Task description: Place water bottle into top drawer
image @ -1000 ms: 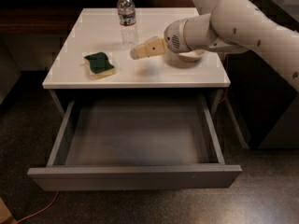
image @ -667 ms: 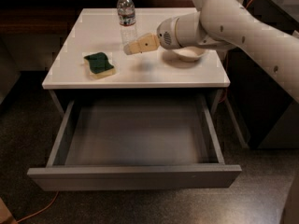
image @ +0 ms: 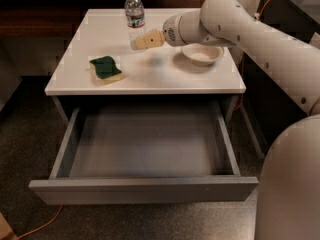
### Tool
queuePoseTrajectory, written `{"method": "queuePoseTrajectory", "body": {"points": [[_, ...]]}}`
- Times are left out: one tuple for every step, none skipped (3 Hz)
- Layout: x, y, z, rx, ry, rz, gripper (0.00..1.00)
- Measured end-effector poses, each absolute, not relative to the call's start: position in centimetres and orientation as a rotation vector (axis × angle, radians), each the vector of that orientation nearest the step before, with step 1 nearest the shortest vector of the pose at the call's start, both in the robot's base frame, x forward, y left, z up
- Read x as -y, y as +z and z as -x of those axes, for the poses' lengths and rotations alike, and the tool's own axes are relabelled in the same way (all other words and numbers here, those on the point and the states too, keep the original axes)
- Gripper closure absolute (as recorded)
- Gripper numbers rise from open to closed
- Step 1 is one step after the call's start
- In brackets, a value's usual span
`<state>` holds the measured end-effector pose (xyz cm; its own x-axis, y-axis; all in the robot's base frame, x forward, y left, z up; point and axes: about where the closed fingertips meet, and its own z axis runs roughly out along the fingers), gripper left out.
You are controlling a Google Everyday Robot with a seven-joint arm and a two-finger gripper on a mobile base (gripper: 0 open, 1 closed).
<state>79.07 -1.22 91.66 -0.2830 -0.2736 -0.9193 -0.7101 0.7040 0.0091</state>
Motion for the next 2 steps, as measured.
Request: {"method": "queuePoseTrajectory", "body": {"points": [[1.2, 91.6, -83.2, -1.845, 0.479, 0.717, 0.0], [0.4, 91.7, -85.8, -1.82, 0.474, 0.689, 0.0]]}}
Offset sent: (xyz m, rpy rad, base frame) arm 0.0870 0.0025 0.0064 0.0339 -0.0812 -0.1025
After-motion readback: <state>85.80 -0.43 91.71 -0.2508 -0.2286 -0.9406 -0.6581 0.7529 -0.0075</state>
